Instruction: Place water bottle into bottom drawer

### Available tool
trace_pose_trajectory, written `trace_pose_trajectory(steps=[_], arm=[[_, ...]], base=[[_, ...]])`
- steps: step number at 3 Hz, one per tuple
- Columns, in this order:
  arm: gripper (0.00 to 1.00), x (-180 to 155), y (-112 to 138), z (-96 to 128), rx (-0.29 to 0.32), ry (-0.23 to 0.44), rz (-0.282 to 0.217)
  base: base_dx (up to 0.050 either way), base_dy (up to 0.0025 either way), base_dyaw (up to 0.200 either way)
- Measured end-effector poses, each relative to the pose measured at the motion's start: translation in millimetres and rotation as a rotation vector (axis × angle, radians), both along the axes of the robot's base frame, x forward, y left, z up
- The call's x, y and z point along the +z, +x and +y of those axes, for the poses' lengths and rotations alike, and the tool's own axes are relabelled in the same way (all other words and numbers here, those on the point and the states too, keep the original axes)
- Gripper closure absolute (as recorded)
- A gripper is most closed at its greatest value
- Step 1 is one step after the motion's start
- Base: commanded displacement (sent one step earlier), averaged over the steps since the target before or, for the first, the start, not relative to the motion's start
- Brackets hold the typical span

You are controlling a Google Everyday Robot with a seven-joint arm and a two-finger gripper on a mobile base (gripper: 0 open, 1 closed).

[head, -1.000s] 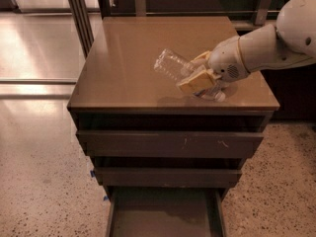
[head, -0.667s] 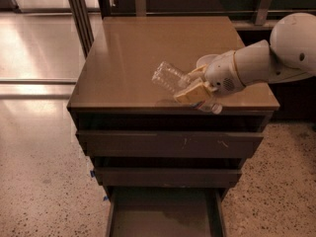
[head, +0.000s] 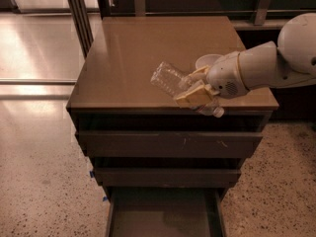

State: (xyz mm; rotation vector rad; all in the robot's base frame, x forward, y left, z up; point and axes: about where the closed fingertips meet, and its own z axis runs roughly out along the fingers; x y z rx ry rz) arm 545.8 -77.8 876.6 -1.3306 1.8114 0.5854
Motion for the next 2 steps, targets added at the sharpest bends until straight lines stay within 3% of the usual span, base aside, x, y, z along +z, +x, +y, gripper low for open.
trace_pose_trajectory(steps=[1,2], arm=[[1.0,-6.5,-47.7,2.3,-0.064,0.017,0.003],[1.0,-31.7,-77.0,-1.2,-0.141,0.053,0.014]], base=[[0.0,0.0,0.0],[0.0,0.0,0.0]])
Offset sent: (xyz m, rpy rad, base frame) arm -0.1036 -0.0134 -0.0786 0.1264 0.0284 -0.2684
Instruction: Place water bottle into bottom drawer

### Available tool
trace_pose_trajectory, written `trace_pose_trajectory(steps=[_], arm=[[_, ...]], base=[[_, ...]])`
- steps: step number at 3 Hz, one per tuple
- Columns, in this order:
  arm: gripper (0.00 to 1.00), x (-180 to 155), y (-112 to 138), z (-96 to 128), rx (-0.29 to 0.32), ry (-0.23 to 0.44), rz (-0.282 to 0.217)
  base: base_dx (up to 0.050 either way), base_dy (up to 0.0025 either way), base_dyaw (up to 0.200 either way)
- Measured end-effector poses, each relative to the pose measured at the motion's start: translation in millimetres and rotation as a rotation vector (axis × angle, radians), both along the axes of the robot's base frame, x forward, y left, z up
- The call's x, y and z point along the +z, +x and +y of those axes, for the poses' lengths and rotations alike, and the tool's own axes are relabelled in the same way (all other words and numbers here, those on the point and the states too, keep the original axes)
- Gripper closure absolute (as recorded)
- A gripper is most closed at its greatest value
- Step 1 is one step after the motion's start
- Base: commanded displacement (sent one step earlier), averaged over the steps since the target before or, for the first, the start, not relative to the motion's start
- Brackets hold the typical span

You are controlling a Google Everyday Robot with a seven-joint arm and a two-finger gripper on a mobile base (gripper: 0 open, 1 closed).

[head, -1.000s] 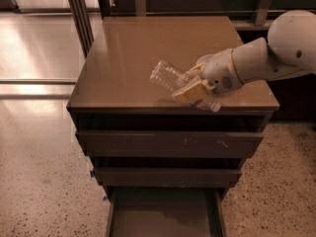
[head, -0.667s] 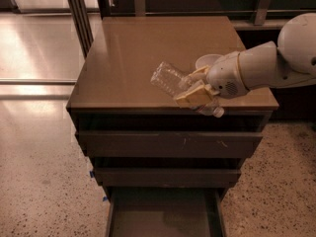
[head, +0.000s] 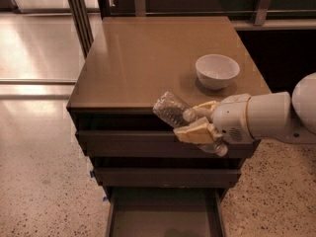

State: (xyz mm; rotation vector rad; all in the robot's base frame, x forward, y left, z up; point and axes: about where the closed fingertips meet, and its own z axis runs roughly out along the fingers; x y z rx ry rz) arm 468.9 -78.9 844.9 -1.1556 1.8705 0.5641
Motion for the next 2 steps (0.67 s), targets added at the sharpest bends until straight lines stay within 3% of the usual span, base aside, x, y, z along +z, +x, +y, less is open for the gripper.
trace_pose_trajectory(steps=[1,2], arm=[[1.0,-34.4,-7.1,-5.7,-0.092,0.026,-0.009],[1.0,-80.3,5.1,-15.6,-0.168,0.04,-0.014]], base=[[0.0,0.0,0.0],[0.0,0.0,0.0]])
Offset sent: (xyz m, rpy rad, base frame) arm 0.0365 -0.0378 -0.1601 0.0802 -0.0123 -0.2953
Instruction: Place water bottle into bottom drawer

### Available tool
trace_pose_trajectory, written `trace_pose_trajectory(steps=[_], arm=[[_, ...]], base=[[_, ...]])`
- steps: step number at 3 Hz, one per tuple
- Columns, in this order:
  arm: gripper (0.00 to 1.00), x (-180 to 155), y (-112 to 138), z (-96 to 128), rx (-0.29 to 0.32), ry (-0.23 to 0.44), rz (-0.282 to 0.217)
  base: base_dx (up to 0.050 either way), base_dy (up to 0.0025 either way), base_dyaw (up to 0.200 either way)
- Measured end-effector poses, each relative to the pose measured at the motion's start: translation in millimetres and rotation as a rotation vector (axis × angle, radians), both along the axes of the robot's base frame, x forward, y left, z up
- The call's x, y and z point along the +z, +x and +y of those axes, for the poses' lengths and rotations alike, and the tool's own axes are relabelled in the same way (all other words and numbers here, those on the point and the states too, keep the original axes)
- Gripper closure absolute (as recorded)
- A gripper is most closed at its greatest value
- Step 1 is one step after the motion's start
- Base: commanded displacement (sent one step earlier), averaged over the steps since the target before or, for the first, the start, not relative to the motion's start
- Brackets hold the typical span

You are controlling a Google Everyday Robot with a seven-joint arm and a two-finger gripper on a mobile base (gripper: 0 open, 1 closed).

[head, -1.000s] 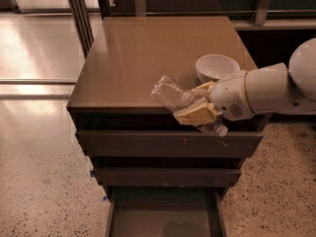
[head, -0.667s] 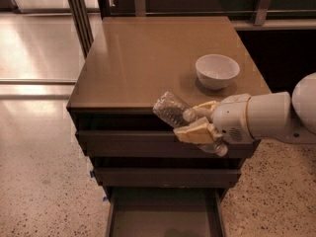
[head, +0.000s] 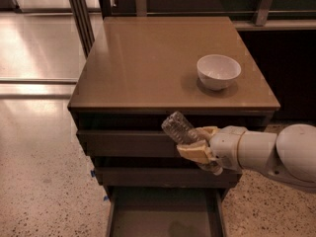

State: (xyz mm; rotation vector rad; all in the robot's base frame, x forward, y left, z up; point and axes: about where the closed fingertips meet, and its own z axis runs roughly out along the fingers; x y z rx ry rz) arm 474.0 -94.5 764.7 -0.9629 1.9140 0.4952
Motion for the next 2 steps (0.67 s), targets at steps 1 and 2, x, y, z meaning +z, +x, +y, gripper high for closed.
trace_pose_trajectory(steps=[1,2], arm=[[1.0,-43.4,12.1,-11.7,-0.088,0.009,0.004],[1.0,-82.4,19.0,-26.0,-0.186,0.009,0.017]], base=[[0.0,0.0,0.0],[0.0,0.0,0.0]])
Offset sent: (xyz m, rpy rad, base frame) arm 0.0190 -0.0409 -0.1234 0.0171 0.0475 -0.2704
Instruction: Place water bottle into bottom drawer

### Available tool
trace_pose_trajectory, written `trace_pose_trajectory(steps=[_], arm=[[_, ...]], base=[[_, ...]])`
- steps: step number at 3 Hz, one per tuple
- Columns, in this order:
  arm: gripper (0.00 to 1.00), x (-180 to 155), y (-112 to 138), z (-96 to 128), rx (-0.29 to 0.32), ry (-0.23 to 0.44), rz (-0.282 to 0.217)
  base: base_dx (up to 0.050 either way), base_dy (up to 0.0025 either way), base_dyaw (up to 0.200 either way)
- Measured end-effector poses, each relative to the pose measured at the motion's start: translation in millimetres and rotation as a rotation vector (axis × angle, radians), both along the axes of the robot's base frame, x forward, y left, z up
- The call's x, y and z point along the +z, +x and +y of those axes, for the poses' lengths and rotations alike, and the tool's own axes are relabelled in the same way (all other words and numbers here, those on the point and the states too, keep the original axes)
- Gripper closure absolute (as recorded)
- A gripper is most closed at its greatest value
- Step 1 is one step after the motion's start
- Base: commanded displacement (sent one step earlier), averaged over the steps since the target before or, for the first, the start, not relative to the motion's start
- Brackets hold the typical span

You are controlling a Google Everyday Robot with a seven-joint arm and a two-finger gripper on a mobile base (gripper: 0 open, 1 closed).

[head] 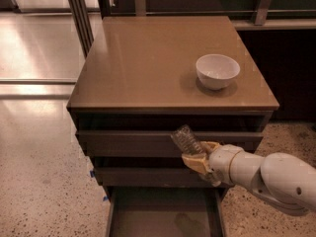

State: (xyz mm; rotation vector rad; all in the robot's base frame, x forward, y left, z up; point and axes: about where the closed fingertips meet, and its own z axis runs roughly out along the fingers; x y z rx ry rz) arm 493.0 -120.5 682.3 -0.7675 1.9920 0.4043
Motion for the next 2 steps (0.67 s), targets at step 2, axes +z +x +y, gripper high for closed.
trace_pose_trajectory(steps=[2], arm=[[1.0,-15.6,-6.0,9.5,0.034,-0.013,-0.011]], base=[[0.0,0.0,0.0]])
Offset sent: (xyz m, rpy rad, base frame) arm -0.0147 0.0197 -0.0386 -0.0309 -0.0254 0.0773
